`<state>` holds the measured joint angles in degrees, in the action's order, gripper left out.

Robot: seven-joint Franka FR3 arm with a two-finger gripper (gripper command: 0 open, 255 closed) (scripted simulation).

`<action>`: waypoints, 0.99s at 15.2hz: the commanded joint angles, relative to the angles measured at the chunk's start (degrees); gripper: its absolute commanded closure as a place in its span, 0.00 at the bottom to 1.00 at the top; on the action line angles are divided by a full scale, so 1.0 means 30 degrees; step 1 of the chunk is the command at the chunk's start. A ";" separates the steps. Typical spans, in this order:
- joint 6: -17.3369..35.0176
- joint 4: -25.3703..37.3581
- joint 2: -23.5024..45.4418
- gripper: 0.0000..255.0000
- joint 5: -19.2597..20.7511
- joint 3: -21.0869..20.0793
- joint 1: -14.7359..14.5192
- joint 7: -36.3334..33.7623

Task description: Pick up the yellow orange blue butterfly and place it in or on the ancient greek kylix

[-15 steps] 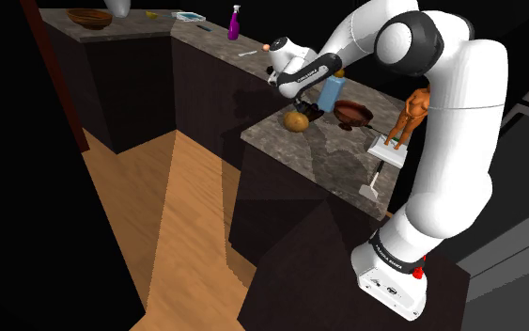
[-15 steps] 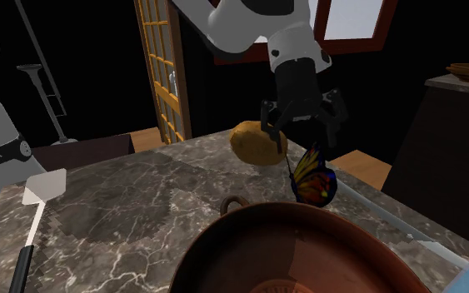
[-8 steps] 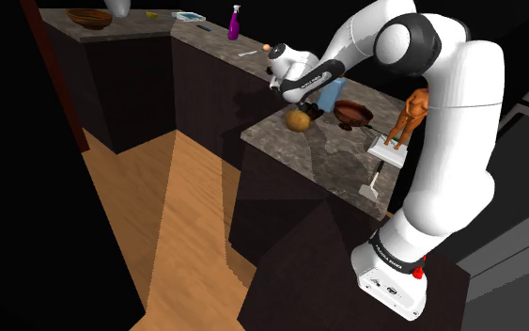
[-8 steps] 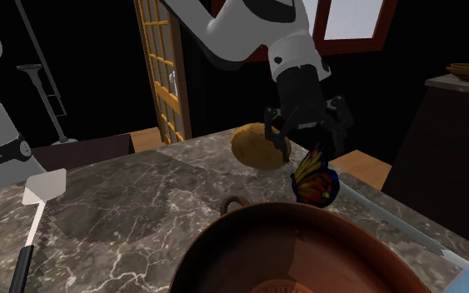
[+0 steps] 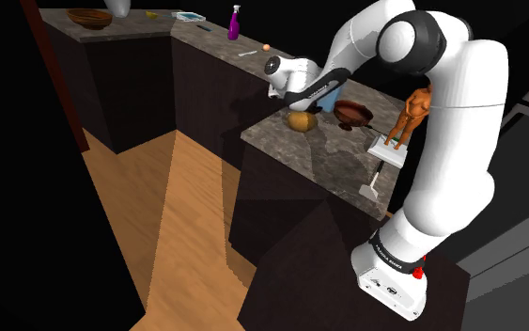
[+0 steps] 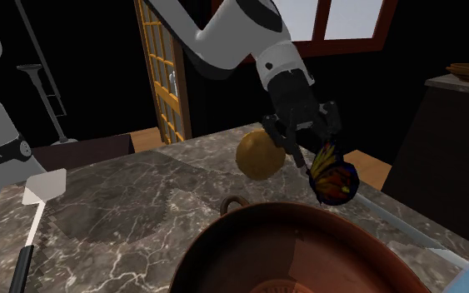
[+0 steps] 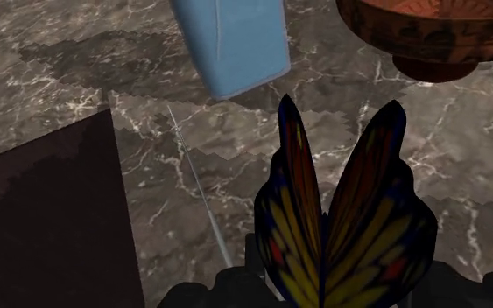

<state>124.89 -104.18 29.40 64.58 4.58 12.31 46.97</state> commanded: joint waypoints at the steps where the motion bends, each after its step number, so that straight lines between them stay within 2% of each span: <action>1: 0.0090 -0.0418 0.0167 1.00 -0.7985 -0.0125 -0.0141 -0.0286; 2: -0.0399 0.1154 0.0717 1.00 -0.7536 -0.1650 0.1647 0.0464; 5: -0.1307 0.1272 0.0300 1.00 -0.6760 -0.3627 0.3294 0.0327; 8: -0.1852 0.1352 -0.0130 1.00 -0.6734 -0.4254 0.3784 0.0570; 15: -0.2844 0.1623 -0.1119 1.00 -0.7279 -0.4462 0.3859 0.1449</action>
<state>116.69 -99.14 26.62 43.00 -8.72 23.81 50.96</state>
